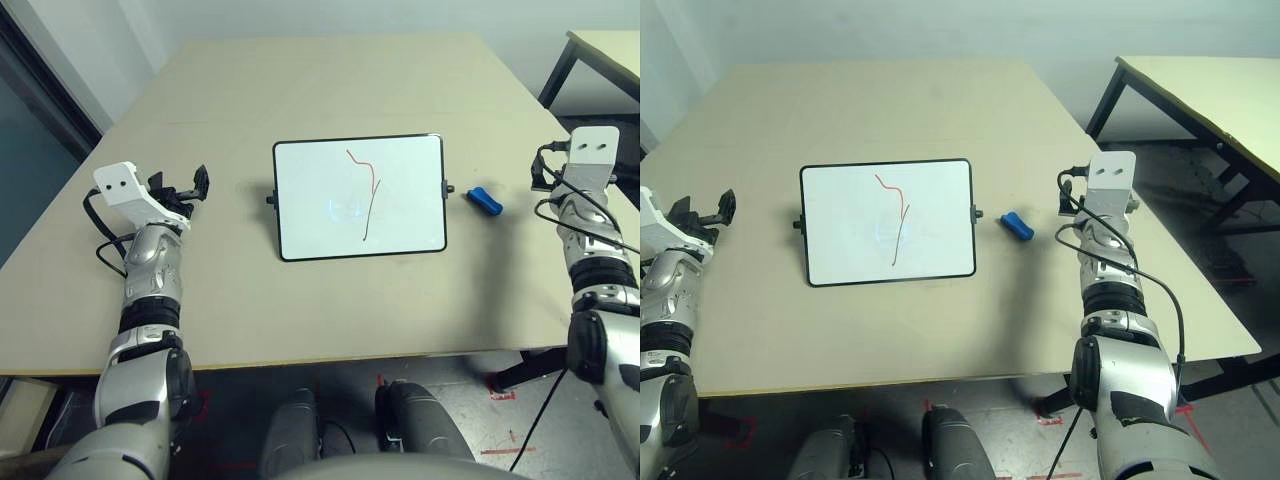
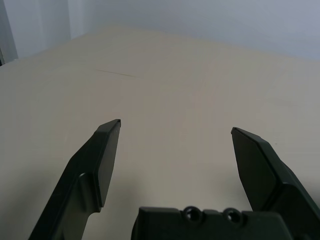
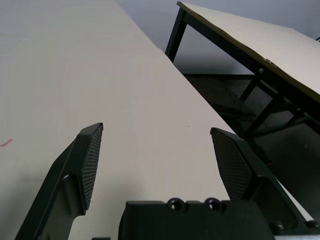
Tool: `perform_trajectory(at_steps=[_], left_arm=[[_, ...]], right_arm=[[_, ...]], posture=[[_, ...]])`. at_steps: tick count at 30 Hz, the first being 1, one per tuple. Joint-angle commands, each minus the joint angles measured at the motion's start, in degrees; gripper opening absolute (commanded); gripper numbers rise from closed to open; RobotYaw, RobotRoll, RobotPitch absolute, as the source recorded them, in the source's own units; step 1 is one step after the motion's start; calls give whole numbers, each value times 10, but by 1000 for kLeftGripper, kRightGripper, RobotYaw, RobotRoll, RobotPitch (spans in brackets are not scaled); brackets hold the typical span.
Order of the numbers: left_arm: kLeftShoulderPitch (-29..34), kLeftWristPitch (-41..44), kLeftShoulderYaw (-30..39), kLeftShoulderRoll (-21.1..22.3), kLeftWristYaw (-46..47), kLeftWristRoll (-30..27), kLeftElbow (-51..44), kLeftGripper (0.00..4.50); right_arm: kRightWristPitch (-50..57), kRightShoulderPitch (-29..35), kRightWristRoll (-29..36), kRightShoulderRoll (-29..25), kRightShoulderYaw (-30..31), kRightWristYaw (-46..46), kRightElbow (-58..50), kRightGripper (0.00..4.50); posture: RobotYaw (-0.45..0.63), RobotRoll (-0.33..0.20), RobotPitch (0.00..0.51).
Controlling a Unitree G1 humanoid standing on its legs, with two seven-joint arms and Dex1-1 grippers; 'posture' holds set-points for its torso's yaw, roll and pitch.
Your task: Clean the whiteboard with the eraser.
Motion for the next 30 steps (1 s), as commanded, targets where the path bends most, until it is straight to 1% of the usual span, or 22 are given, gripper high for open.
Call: perform_trajectory(at_steps=[1,4,7,9,11,15,18,19,22,26,30], left_arm=[[7,4,-5,5,-1,10,5,4500],[3,3,-8,9,-8,12,8,4500],[-5,11,-12,18,-24,12,-4,4500],[-12,20,-14,26,-34,8,-9,4500],[-18,34,-18,33,-55,4,-21,4500],[-28,84,-33,40,-103,-5,-60,4500],[-43,169,-69,45,-176,-26,-124,4500],[-47,201,-77,46,-192,-35,-149,4500],[-51,257,-97,53,-229,-44,-197,4500],[-57,289,-132,61,-282,-38,-230,4500],[-65,309,-149,51,-294,-40,-253,4500]], right_arm=[[-4,6,-2,-5,1,3,10,4480],[6,8,-1,-7,2,14,-2,4480],[38,7,4,-15,7,47,-20,4480],[78,9,7,-19,16,86,-37,4480],[136,19,3,-24,41,142,-72,4480],[244,60,1,-34,84,228,-167,4480],[312,84,10,-36,102,270,-232,4480],[326,88,11,-36,106,279,-248,4480],[350,93,9,-30,108,283,-277,4480],[356,81,6,-22,111,286,-273,4480],[363,69,5,-18,119,299,-262,4480]], posture=[[-70,0,81],[-76,0,79],[-83,0,78],[-93,0,77],[-105,0,76],[-114,0,81],[-123,0,92],[-124,0,90],[-119,0,82],[-111,0,65],[-108,0,55]])
